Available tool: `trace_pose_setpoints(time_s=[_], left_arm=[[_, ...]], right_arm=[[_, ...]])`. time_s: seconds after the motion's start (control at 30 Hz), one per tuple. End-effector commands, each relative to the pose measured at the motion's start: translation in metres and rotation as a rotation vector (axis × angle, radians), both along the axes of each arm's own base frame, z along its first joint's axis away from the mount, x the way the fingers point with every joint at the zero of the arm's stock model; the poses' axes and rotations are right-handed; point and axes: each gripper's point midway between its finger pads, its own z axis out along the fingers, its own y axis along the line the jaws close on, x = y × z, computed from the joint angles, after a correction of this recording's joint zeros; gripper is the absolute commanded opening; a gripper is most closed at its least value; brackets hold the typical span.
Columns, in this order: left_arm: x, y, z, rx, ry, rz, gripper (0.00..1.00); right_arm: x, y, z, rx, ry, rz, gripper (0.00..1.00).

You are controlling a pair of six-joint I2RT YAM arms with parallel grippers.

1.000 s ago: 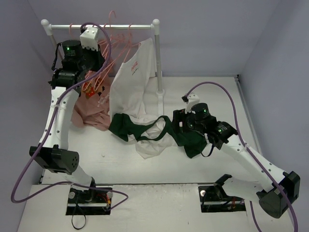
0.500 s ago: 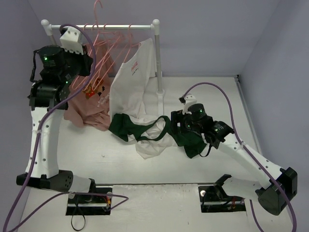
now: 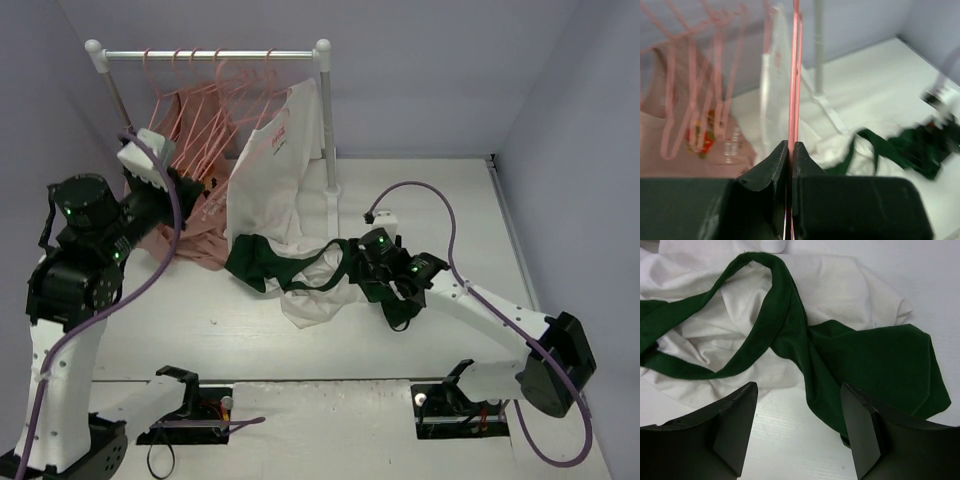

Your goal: Place the t-shirt on the hanger

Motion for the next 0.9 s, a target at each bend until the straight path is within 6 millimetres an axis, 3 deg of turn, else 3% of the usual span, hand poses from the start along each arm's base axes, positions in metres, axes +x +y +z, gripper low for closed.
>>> trace_pose_setpoints(time_s=[0.0, 0.13, 0.3, 0.57, 0.87], left_arm=[[-0.032, -0.024, -0.017, -0.024, -0.009, -0.16, 0.0], [-0.057, -0.031, -0.044, -0.03, 0.046, -0.224, 0.0], [-0.078, -0.031, -0.08, 0.004, 0.122, -0.263, 0.0], [-0.089, -0.029, -0.113, 0.047, 0.189, -0.276, 0.0], [-0.091, -0.035, -0.144, 0.06, 0.265, -0.306, 0.0]], right_arm=[[0.037, 0.007, 0.025, -0.009, -0.117, -0.144, 0.63], [0.055, 0.015, 0.021, -0.076, -0.122, -0.13, 0.62], [0.073, 0.028, 0.001, -0.142, -0.093, -0.103, 0.61], [0.091, 0.045, -0.017, -0.166, -0.079, -0.065, 0.59], [0.093, 0.017, -0.032, -0.192, -0.053, -0.11, 0.49]])
